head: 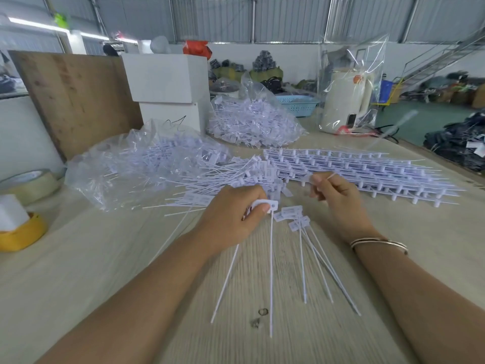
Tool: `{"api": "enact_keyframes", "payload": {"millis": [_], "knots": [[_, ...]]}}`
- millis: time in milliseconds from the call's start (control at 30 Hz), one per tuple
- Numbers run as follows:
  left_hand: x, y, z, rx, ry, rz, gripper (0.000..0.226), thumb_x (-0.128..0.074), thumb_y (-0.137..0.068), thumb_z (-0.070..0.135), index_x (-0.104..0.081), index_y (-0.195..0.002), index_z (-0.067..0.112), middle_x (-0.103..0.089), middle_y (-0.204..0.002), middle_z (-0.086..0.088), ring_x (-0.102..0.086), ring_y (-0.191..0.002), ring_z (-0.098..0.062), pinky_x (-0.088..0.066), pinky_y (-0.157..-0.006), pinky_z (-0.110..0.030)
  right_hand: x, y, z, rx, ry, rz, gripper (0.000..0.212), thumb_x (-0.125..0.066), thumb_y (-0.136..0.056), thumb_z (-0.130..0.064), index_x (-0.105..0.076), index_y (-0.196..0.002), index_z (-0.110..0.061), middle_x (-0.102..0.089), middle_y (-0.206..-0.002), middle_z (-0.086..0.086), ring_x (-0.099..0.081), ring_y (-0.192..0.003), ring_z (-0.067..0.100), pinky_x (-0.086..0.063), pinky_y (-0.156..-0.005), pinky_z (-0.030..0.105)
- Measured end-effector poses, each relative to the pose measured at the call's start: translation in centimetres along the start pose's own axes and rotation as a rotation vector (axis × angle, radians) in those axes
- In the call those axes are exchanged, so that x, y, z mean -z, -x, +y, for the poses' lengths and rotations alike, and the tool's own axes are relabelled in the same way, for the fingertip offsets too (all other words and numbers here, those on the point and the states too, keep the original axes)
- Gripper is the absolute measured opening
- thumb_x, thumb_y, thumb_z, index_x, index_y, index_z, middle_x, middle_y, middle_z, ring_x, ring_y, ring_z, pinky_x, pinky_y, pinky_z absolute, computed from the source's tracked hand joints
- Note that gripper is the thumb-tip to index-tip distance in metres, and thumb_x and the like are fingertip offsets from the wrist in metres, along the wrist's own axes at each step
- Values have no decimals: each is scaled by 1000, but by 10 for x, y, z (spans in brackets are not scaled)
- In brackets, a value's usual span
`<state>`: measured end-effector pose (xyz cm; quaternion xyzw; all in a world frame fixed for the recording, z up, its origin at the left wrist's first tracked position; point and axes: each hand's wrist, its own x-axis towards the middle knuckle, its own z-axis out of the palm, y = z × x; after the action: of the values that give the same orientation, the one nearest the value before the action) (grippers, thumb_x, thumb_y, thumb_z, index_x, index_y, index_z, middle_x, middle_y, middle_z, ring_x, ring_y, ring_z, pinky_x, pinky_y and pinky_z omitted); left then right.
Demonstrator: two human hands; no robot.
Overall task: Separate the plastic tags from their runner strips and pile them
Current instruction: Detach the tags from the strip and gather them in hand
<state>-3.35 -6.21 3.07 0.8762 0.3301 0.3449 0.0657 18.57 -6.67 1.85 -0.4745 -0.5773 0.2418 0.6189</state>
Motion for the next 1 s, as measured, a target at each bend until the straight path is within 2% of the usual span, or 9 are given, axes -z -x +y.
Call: {"api": "enact_keyframes", "payload": {"millis": [100, 167, 400, 500, 600, 700, 767, 867, 1000], "knots": [[0, 1, -2, 40, -25, 10, 16, -41, -89, 29, -49, -78, 23, -42, -56, 10, -43, -54, -13, -30, -52, -29, -2, 3, -2, 54, 201, -175, 15, -56, -91, -9, -71, -92, -10, -64, -78, -9, -53, -68, -6, -41, -68, 9], [-1, 1, -4, 63, -27, -15, 22, -36, -87, 23, -56, -84, 15, -46, -61, 10, -45, -56, -14, -31, -54, -30, -6, 4, -3, 107, 289, -342, 24, -56, -90, -4, -68, -104, -20, -62, -88, -8, -53, -76, -8, -40, -70, 7], [-5, 3, -12, 148, -34, -66, 31, -39, -86, 15, -58, -111, 17, -61, -90, 2, -49, -71, -15, -30, -60, -27, -6, 0, 8, 67, 278, -455, 46, -47, -85, 18, -65, -108, -18, -55, -98, 14, -53, -89, 23, -40, -76, 26], [-8, 3, -14, 201, 0, -96, 34, -43, -90, 7, -49, -121, 20, -62, -110, -5, -56, -85, -22, -39, -73, -34, -8, -1, 10, 29, 233, -464, 55, -38, -77, 27, -70, -97, -13, -53, -93, 12, -51, -87, 18, -37, -73, 17], [-10, 4, -14, 219, 20, -104, 35, -43, -91, 6, -44, -124, 19, -53, -121, 0, -55, -90, -16, -43, -77, -33, -7, -1, 10, 24, 202, -472, 56, -36, -71, 27, -70, -62, -17, -55, -87, 7, -54, -83, 5, -37, -77, 11], [-12, 5, -15, 186, 35, -84, 28, -45, -90, 3, -45, -116, 15, -46, -96, 11, -46, -70, 9, -35, -60, -12, -5, -1, 13, -3, 161, -471, 52, -36, -75, 22, -64, -51, -15, -57, -83, 3, -56, -80, 5, -39, -78, 15], [-13, 5, -14, 180, 40, -79, 23, -46, -90, 2, -46, -109, 14, -37, -82, 17, -43, -66, 14, -33, -57, -9, -5, -1, 14, 1, 161, -454, 43, -37, -77, 10, -61, -49, -13, -58, -81, 0, -56, -80, 6, -39, -79, 20], [-14, 4, -14, 143, 24, -78, 22, -48, -88, 3, -49, -107, 13, -41, -93, 12, -41, -75, 5, -29, -59, -13, -9, 1, 7, 80, 166, -396, 32, -36, -68, -3, -62, -55, -18, -55, -82, 1, -54, -81, 3, -38, -80, 17], [-17, 4, -15, 143, 29, -31, 23, -51, -87, 3, -49, -107, 14, -40, -103, 9, -37, -83, 11, -29, -66, -8, -11, 3, -6, 283, 268, -311, 38, -42, -63, 0, -66, -86, -18, -53, -97, 7, -51, -95, 9, -38, -85, 17]]}}
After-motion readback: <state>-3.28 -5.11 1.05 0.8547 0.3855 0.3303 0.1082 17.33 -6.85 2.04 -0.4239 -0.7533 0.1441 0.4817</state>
